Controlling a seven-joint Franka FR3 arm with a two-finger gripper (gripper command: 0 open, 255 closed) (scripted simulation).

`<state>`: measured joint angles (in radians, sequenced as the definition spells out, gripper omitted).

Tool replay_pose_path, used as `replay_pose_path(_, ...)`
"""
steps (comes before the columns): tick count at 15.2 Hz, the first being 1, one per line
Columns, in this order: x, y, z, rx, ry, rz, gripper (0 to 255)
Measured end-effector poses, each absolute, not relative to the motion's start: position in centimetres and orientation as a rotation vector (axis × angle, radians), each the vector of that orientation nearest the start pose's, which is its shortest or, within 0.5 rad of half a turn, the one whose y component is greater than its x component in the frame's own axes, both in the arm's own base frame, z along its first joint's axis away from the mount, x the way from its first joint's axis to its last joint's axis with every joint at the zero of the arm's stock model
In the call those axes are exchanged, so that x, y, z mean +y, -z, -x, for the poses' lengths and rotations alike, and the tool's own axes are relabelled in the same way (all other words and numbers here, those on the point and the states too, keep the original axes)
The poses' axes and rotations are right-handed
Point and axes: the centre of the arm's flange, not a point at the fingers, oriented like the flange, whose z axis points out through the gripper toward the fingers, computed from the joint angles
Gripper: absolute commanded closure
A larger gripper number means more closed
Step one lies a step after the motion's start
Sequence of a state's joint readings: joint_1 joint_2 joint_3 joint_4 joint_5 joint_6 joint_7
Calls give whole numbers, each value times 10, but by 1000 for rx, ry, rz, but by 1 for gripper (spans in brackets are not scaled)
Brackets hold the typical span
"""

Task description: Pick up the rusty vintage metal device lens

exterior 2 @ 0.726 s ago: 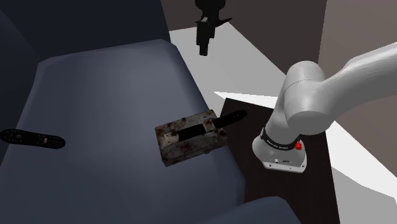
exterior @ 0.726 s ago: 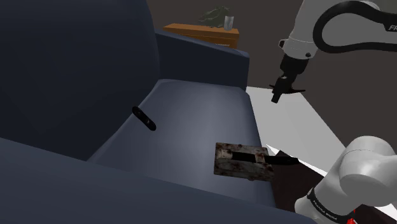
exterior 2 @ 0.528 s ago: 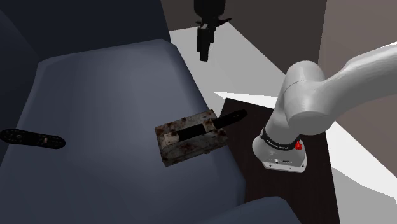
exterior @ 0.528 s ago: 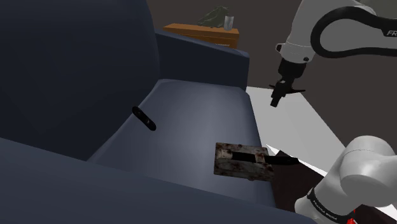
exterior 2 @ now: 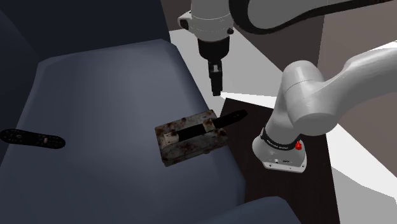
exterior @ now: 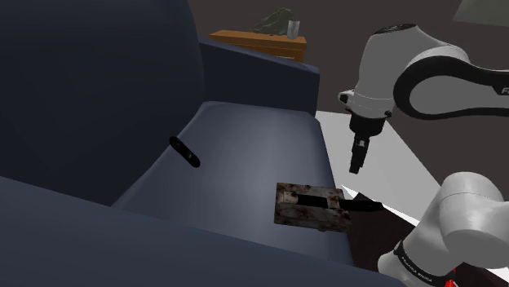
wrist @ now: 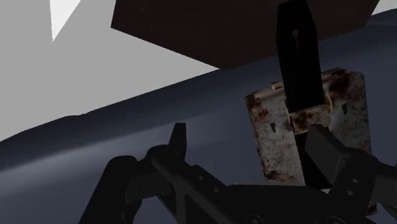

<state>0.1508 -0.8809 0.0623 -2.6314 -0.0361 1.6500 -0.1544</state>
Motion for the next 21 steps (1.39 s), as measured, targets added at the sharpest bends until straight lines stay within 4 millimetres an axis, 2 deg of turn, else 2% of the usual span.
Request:
replay_pose_path(7,107,-429,-229,-906,-332,3097,0)
replay_pose_path(15,110,-386,-222,-954,-356,3082,0)
replay_pose_path(16,111,-384,-222,-954,-356,3082,255)
replay_pose_path(21,111,-382,-222,-954,-356,3082,255)
